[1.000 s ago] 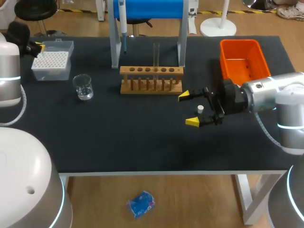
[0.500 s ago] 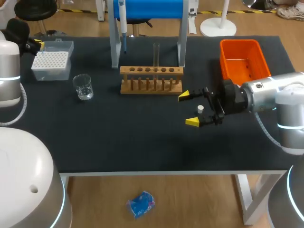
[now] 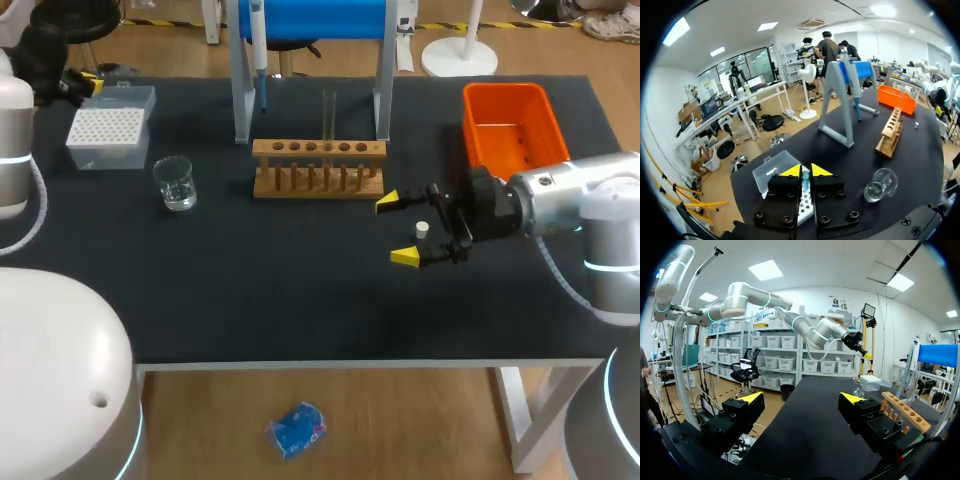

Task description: Invert the test tube, pick up the pipette, mount the tip to pipette, aspirate from beaker and dispense into the tube, eject the tip, return the pipette, and cap with the stopper.

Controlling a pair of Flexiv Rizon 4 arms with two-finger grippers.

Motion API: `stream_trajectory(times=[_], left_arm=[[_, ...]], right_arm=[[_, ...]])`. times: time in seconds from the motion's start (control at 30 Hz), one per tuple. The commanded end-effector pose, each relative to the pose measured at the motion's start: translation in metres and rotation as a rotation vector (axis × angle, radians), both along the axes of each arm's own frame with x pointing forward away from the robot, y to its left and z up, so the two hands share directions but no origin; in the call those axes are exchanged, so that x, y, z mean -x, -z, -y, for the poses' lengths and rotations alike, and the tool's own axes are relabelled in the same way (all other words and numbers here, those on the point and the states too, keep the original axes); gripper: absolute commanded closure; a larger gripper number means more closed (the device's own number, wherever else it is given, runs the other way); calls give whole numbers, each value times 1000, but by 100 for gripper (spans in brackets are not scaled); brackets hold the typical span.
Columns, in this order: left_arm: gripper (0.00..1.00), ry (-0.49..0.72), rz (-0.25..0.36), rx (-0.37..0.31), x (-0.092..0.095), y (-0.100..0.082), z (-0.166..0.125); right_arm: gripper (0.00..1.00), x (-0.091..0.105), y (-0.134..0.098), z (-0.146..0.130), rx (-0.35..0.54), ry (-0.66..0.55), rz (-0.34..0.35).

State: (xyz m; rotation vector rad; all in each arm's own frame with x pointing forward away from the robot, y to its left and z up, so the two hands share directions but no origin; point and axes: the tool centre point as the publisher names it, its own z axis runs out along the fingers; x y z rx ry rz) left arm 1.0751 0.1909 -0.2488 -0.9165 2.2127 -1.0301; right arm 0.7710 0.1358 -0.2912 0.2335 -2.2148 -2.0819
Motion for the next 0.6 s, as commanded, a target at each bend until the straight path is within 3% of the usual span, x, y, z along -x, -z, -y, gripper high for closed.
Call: stream_trajectory(times=[0.03,0.4,0.6], left_arm=[[100,21,-32,-13,24,-33,10],[100,166,-89,-61,72,-71,75],[100,254,-75,-74,94,-73,122]], right_arm=[[0,1,0,0,1,1,1],[0,1,0,0,1,1,1],[0,1,0,0,1,1,1]])
